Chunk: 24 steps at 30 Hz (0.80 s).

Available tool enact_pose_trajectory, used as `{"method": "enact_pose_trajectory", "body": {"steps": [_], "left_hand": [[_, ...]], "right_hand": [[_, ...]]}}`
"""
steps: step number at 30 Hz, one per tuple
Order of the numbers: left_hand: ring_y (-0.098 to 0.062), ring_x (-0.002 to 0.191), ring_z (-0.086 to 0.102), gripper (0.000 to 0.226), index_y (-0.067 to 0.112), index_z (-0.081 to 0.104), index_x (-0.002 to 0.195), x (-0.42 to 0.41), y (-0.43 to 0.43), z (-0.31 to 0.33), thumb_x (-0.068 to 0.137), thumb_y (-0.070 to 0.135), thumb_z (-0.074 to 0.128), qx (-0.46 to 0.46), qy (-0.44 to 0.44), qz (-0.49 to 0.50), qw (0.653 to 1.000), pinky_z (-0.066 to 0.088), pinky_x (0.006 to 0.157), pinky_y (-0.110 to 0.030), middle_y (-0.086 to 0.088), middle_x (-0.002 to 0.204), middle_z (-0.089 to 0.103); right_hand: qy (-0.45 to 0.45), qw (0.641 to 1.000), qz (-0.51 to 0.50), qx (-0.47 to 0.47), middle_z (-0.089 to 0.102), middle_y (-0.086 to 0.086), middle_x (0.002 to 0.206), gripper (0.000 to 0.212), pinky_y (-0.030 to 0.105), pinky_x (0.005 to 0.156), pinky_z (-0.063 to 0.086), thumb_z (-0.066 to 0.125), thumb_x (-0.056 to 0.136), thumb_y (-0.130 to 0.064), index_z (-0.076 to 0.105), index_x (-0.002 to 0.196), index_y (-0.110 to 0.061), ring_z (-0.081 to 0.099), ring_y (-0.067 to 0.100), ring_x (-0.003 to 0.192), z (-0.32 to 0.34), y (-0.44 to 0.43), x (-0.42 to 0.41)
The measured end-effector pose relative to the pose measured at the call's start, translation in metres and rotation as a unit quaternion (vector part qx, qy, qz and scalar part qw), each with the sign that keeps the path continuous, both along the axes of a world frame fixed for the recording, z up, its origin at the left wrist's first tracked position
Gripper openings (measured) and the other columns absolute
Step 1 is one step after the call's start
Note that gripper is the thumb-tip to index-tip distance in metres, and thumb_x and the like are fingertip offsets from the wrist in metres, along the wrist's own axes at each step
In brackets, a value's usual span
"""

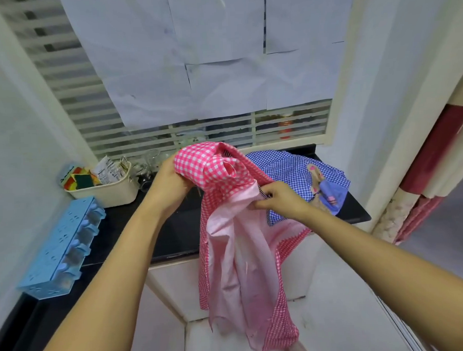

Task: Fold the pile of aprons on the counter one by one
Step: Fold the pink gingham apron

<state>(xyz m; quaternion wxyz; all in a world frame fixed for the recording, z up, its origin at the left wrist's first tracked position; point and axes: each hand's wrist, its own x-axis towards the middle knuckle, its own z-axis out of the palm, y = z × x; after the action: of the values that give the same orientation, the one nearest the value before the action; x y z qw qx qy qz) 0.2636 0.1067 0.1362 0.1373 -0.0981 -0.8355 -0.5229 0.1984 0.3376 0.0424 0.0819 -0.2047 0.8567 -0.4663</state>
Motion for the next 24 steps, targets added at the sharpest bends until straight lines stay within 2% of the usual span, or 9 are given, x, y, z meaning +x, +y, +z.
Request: {"method": "enact_pose_trajectory", "body": {"steps": [4, 8, 11, 13, 16, 19, 20, 22, 24], "left_hand": [[0.007, 0.085, 0.064, 0.028, 0.017, 0.063, 0.114, 0.007, -0.020, 0.003, 0.092, 0.001, 0.056, 0.006, 0.005, 0.028, 1.000, 0.052, 0.069, -0.011, 0.011, 0.098, 0.066], [0.006, 0.088, 0.063, 0.024, 0.023, 0.064, 0.107, 0.011, -0.036, -0.001, 0.094, 0.005, 0.054, -0.012, -0.025, 0.046, 0.999, 0.051, 0.072, -0.012, 0.010, 0.102, 0.066], [0.014, 0.080, 0.061, 0.026, 0.019, 0.064, 0.104, 0.018, -0.039, -0.005, 0.095, 0.000, 0.050, 0.016, -0.046, 0.044, 0.998, 0.047, 0.065, -0.004, 0.011, 0.098, 0.064], [0.019, 0.079, 0.058, 0.027, 0.019, 0.064, 0.104, 0.022, -0.044, -0.006, 0.094, -0.002, 0.049, -0.044, -0.067, 0.021, 0.997, 0.044, 0.069, -0.002, 0.014, 0.096, 0.063], [0.008, 0.091, 0.061, 0.029, 0.022, 0.065, 0.103, 0.021, -0.056, -0.008, 0.085, 0.000, 0.065, -0.232, -0.203, -0.076, 0.948, 0.047, 0.083, -0.015, 0.009, 0.101, 0.068], [-0.007, 0.112, 0.058, 0.051, 0.023, 0.059, 0.115, 0.020, -0.056, -0.016, 0.070, 0.012, 0.082, -0.282, -0.366, -0.169, 0.870, 0.044, 0.102, -0.032, 0.008, 0.120, 0.063], [-0.010, 0.117, 0.055, 0.063, 0.024, 0.056, 0.120, 0.020, -0.051, -0.017, 0.064, 0.022, 0.085, -0.270, -0.370, -0.160, 0.874, 0.043, 0.104, -0.032, 0.009, 0.127, 0.058], [-0.009, 0.123, 0.050, 0.089, 0.028, 0.046, 0.132, 0.017, -0.036, -0.022, 0.054, 0.042, 0.086, -0.222, -0.283, -0.089, 0.929, 0.041, 0.104, -0.029, 0.012, 0.135, 0.049], [0.002, 0.117, 0.051, 0.089, 0.034, 0.043, 0.133, 0.016, -0.014, -0.024, 0.055, 0.049, 0.084, -0.174, -0.182, -0.066, 0.966, 0.040, 0.101, -0.022, 0.020, 0.130, 0.051]], "right_hand": [[-0.002, 0.999, 0.037, 0.013, 0.051, 0.007, 0.065, 0.043, 0.029, 0.057, 0.034, 0.084, 0.068, -0.030, 0.060, 0.076, 0.005, 0.044, 0.015, 0.060, 0.025, 0.016, -0.006], [-0.031, 0.994, 0.080, 0.071, 0.049, -0.014, 0.054, 0.031, 0.012, 0.053, 0.033, 0.079, 0.076, -0.026, 0.053, 0.065, -0.013, 0.043, -0.003, 0.050, 0.048, 0.025, -0.001], [0.047, 0.997, 0.029, 0.056, 0.038, -0.005, 0.058, 0.039, 0.020, 0.048, 0.024, 0.077, 0.078, -0.029, 0.044, 0.062, -0.015, 0.032, 0.004, 0.049, 0.053, 0.030, -0.008], [0.154, 0.986, -0.036, 0.044, 0.033, -0.006, 0.056, 0.046, 0.027, 0.051, 0.018, 0.072, 0.084, -0.025, 0.034, 0.058, -0.022, 0.027, 0.005, 0.052, 0.055, 0.030, -0.016], [0.287, 0.953, -0.041, 0.086, 0.034, -0.010, 0.056, 0.041, 0.021, 0.052, 0.023, 0.065, 0.089, -0.020, 0.034, 0.064, -0.022, 0.033, 0.010, 0.055, 0.066, 0.019, -0.019], [0.371, 0.923, 0.014, 0.101, 0.041, -0.004, 0.058, 0.023, 0.032, 0.051, 0.024, 0.061, 0.088, -0.022, 0.046, 0.073, -0.013, 0.045, 0.020, 0.058, 0.077, 0.005, -0.016], [0.401, 0.911, 0.033, 0.096, 0.045, 0.001, 0.058, 0.020, 0.030, 0.052, 0.022, 0.056, 0.087, -0.028, 0.047, 0.076, -0.013, 0.045, 0.020, 0.056, 0.081, -0.001, -0.015], [0.451, 0.885, 0.072, 0.093, 0.053, 0.011, 0.058, 0.017, 0.028, 0.051, 0.022, 0.044, 0.083, -0.037, 0.038, 0.080, -0.022, 0.044, 0.020, 0.051, 0.091, -0.010, -0.013], [0.480, 0.865, 0.097, 0.105, 0.056, 0.015, 0.058, 0.021, 0.027, 0.050, 0.026, 0.045, 0.083, -0.040, 0.031, 0.082, -0.024, 0.047, 0.024, 0.048, 0.099, -0.018, -0.013]]}}
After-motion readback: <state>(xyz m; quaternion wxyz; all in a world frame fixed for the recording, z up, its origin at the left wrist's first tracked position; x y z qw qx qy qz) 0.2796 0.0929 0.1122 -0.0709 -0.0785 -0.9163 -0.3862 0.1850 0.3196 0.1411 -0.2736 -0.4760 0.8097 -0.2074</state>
